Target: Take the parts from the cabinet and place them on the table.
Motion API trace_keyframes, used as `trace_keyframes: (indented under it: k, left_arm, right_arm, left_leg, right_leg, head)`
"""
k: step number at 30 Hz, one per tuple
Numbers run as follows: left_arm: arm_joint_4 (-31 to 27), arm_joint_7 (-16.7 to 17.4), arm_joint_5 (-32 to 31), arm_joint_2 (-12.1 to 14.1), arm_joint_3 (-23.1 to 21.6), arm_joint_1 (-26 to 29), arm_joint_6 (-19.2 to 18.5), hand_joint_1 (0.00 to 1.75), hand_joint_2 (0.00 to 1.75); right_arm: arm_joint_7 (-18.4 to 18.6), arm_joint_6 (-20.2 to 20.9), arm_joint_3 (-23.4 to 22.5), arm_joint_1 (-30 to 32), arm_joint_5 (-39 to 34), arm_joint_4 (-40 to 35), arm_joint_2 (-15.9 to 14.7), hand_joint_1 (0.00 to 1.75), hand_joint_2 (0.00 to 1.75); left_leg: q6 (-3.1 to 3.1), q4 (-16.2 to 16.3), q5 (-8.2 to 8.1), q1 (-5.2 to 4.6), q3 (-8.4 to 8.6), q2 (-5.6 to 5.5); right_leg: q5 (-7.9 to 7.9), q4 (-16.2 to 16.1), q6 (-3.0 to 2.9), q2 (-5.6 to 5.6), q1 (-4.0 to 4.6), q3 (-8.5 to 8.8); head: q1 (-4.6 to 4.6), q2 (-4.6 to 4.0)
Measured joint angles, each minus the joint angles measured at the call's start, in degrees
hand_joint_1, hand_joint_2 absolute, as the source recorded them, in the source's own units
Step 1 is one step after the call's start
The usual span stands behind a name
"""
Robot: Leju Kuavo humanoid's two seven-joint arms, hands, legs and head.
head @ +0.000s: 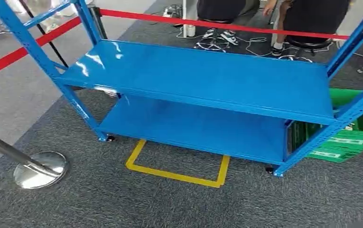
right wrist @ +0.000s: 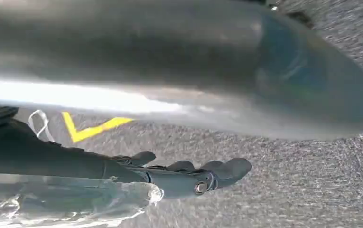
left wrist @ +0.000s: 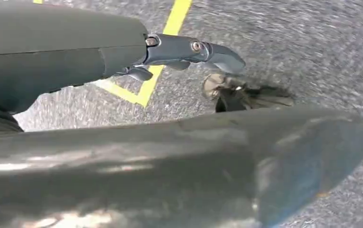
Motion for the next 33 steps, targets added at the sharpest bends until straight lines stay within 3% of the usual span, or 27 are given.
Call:
trace_keyframes:
  k: [3, 4, 5, 6, 7, 8, 9, 10, 11, 12, 13, 14, 15, 16, 17, 18, 19, 21, 23, 25, 26, 29, 30, 31, 33]
  left_arm:
    - [0.0, -0.15, 0.28, -0.09, 0.33, -0.16, 0.04, 0.0, 0.0]
    - [0.0, -0.15, 0.28, -0.28, 0.48, -0.21, 0.04, 0.0, 0.0]
    - [0.0, -0.15, 0.28, -0.22, 0.55, -0.32, 0.07, 0.0, 0.0]
    - [-0.02, 0.02, 0.2, -0.15, 0.61, -0.24, 0.11, 0.0, 0.0]
    - [-0.02, 0.24, 0.15, -0.11, 0.72, -0.14, 0.13, 0.0, 0.0]
    - [-0.02, 0.5, 0.0, -0.09, 0.81, 0.05, 0.13, 0.0, 1.75]
    - [-0.02, 0.74, -0.22, 0.0, 0.83, 0.17, 0.02, 0.0, 1.75]
    - [-0.02, 0.89, -0.3, 0.0, 0.85, 0.23, -0.13, 0.0, 1.75]
    - [-0.02, 1.35, -0.39, 0.02, 0.85, 0.18, -0.2, 0.0, 1.75]
    - [-0.02, 1.95, -0.7, 0.07, 0.85, 0.07, -0.2, 0.0, 1.75]
    - [-0.02, 2.36, -1.03, 0.11, 0.83, -0.02, -0.22, 0.0, 1.75]
    - [-0.02, 2.43, -1.16, 0.15, 0.83, -0.09, -0.24, 0.0, 1.75]
    - [-0.02, 2.54, -1.2, 0.24, 0.83, -0.07, -0.26, 0.0, 1.75]
    - [-0.04, 2.65, -1.31, 0.33, 0.83, -0.04, -0.26, 0.0, 1.75]
    - [-0.04, 2.67, -1.44, 0.53, 0.83, -0.05, -0.26, 0.0, 1.75]
    - [-0.04, 2.19, -1.62, 0.66, 0.81, -0.04, -0.13, 0.0, 1.75]
    - [-0.04, 1.17, -1.92, 0.72, 0.79, 0.0, -0.02, 0.0, 1.75]
    - [-0.04, -1.58, -2.78, 0.72, 0.37, 0.06, -0.02, 0.0, 1.75]
    - [-0.09, -3.02, -2.1, 0.96, -1.65, 0.24, -0.09, 0.0, 1.75]
    - [-0.22, -3.06, -0.36, 1.29, -4.28, 0.58, 0.06, 0.0, 1.75]
    - [-0.26, -3.06, 0.53, 1.38, -5.43, 0.76, 0.2, 0.0, 1.75]
    - [-0.39, -2.62, 3.54, 1.75, -9.14, 1.39, 0.63, 0.0, 1.75]
    - [-0.5, -2.29, 4.57, 1.84, -10.41, 1.57, 0.81, 0.0, 0.0]
    - [-0.61, -2.12, 5.56, 1.88, -11.7, 1.73, 0.92, 0.0, 0.0]
    - [-0.83, -1.68, 7.73, 2.14, -14.48, 2.02, 1.27, 0.0, 0.0]
  right_arm:
    - [-1.57, 2.23, -0.44, 0.43, -3.65, -0.07, -0.04, 0.0, 0.0]
    - [-1.9, 2.6, -0.99, 0.46, -5.05, -0.09, -0.04, 0.0, 0.0]
    - [-2.01, 2.58, -1.6, 0.42, -6.28, -0.11, -0.04, 0.0, 0.0]
    - [-2.01, 2.56, -2.25, 0.17, -7.73, -0.11, -0.04, 0.0, 0.0]
    - [-1.81, 2.6, -2.76, -0.01, -8.57, -0.11, -0.04, 0.0, 0.0]
    - [-1.12, 3.75, -3.56, -0.15, -10.04, -0.11, -0.04, 0.0, 0.0]
    - [-0.53, 5.54, -4.41, -0.18, -11.68, -0.11, -0.04, 0.0, 0.0]
    - [-0.28, 6.96, -5.24, -0.12, -13.04, -0.11, -0.04, 0.0, 0.0]
    - [-0.06, 8.21, -6.11, -0.11, -14.5, -0.11, -0.04, 0.0, 0.0]
    - [-0.02, 9.77, -7.13, -0.14, -16.73, -0.11, -0.07, 0.0, 0.0]
    - [-0.02, 11.28, -8.02, -0.19, -19.31, -0.11, -0.07, 0.0, 0.0]
    - [-0.02, 11.8, -8.04, -0.25, -20.59, -0.11, -0.07, 0.0, 0.0]
    - [-0.02, 12.17, -8.04, -0.42, -21.11, -0.11, -0.07, 0.0, 0.0]
    - [-0.02, 12.39, -8.07, -0.55, -21.37, -0.11, -0.07, 0.0, 0.0]
    - [-0.04, 12.77, -8.07, -0.6, -22.16, -0.11, -0.04, 0.0, 1.75]
    - [-1.01, 14.38, -8.09, -0.57, -23.87, -0.11, -0.04, 0.0, 1.75]
    - [-2.63, 17.09, -8.09, -0.49, -25.41, -0.11, 0.0, 0.0, 1.75]
    - [-6.43, 24.91, -7.93, -0.14, -24.82, -0.11, -0.02, 0.0, 1.75]
    - [-7.82, 29.15, -6.93, 0.12, -21.71, -0.11, -0.3, 0.0, 1.75]
    - [-7.8, 29.53, -5.21, 0.28, -21.63, -0.15, -0.59, 0.0, 1.75]
    - [-7.71, 29.55, -4.43, 0.49, -21.96, -0.22, -0.74, 0.0, 1.75]
    - [-7.01, 29.53, -1.47, 1.3, -23.47, -0.55, -1.38, 0.0, 1.75]
    - [-6.73, 29.48, -0.35, 1.54, -24.02, -0.66, -1.62, 0.0, 1.75]
    - [-6.55, 29.44, 0.77, 1.77, -24.59, -0.77, -1.84, 0.0, 0.0]
    - [-6.01, 29.22, 3.32, 2.1, -25.7, -1.03, -2.32, 0.0, 0.0]
  left_leg:
    - [1.14, 0.16, 0.11, -0.45, -0.23, 1.47]
    - [1.72, -0.2, 0.49, -0.07, -0.2, 2.31]
    - [2.17, -0.33, 0.66, -0.02, -0.2, 3.16]
    - [2.68, -0.33, 0.61, -0.11, -0.24, 3.58]
    - [2.73, -0.33, 0.61, -0.31, -0.24, 4.15]
    - [2.76, -0.32, 0.6, -0.51, -0.25, 5.01]
    - [2.79, -0.29, 0.58, -0.64, -0.3, 5.61]
    - [2.79, -0.28, 0.58, -0.71, -0.3, 6.08]
    - [2.78, -0.27, 0.58, -0.75, -0.28, 6.35]
    - [2.75, -0.26, 0.56, -0.76, -0.22, 6.53]
    - [2.67, -0.25, 0.53, -0.74, -0.07, 6.63]
    - [2.46, -0.23, 0.44, -0.73, 0.08, 6.68]
    - [2.01, -0.13, 0.35, -1.21, 0.1, 6.75]
    - [1.78, -0.07, 0.34, -1.2, 0.08, 6.75]
    - [2.35, 0.09, 0.17, -1.27, -0.06, 6.74]
    - [3.41, 0.08, 0.68, -1.27, -0.12, 6.73]
    - [3.39, -0.13, 0.74, -1.28, -0.12, 6.72]
    - [2.92, -0.48, 1.0, -1.18, -0.12, 6.73]
    - [2.33, -0.76, 1.16, -1.1, -0.11, 6.73]
    - [1.31, -1.0, 1.25, -0.99, -0.1, 6.73]
    - [1.08, -1.01, 1.32, -0.96, -0.1, 6.73]
    - [0.97, -1.01, 1.35, -0.95, -0.16, 6.72]
    - [0.97, -1.01, 1.35, -0.96, -0.18, 6.72]
    - [0.96, -1.0, 1.35, -0.97, -0.19, 6.73]
    - [0.97, -0.98, 1.35, -1.0, -0.2, 6.73]
  right_leg:
    - [0.8, -0.97, 1.28, 1.71, -0.48, -0.97]
    - [0.92, -1.04, 1.69, 2.36, -0.48, -1.01]
    - [0.33, -0.12, 1.65, -0.17, -0.24, -1.21]
    - [-2.03, 2.74, 1.78, -3.71, 0.0, -2.6]
    - [-4.51, 6.82, 1.97, -5.37, -0.02, -4.41]
    - [-7.19, 12.32, 2.04, -6.24, -0.09, -6.82]
    - [-8.78, 16.51, 2.09, -6.53, -0.1, -8.57]
    - [-8.87, 17.83, 2.12, -6.58, -0.1, -8.97]
    - [-7.76, 16.5, 2.08, -6.59, -0.1, -7.94]
    - [-5.66, 12.49, 1.94, -6.6, -0.08, -5.51]
    - [-3.16, 6.39, 1.74, -6.71, -0.09, -1.93]
    - [-1.62, 1.29, 1.63, -7.19, -0.1, 1.19]
    - [-2.19, -0.24, 1.41, -7.56, 0.21, 1.94]
    - [-1.76, -0.59, 0.89, -7.17, 0.1, 2.08]
    - [-1.36, -0.69, 1.22, -7.15, -0.06, 2.0]
    - [-1.41, -0.69, 1.2, -7.1, -0.01, 1.94]
    - [-1.33, -0.69, 1.06, -7.07, 0.1, 1.83]
    - [-1.34, -0.67, 0.65, -7.05, 0.28, 1.68]
    - [-1.37, -0.65, 0.43, -7.06, 0.37, 1.57]
    - [-1.35, -0.61, 0.21, -7.07, 0.43, 1.51]
    - [-1.36, -0.58, 0.05, -7.08, 0.47, 1.44]
    - [-1.31, -0.55, -0.01, -7.09, 0.49, 1.42]
    - [-1.26, -0.55, -0.08, -7.08, 0.48, 1.42]
    - [-1.24, -0.55, -0.09, -7.08, 0.47, 1.41]
    - [-1.21, -0.56, -0.06, -7.08, 0.4, 1.41]
  head:
    - [0.11, 0.0]
    - [0.07, 0.0]
    - [0.13, 0.0]
    - [0.89, 0.0]
    - [1.12, 0.0]
    - [1.07, 0.0]
    - [1.09, 0.0]
    - [1.07, 0.0]
    - [1.09, 0.0]
    - [1.09, 0.0]
    - [1.12, 0.0]
    - [1.11, 0.0]
    - [1.11, 0.0]
    - [1.03, 0.0]
    - [0.96, 0.0]
    - [0.94, 0.0]
    - [1.0, 0.0]
    - [0.98, 0.0]
    - [0.96, 0.0]
    - [0.98, 0.0]
    - [0.98, 0.0]
    - [1.01, 0.0]
    - [1.03, 0.0]
    - [1.03, 0.0]
    - [1.03, 0.0]
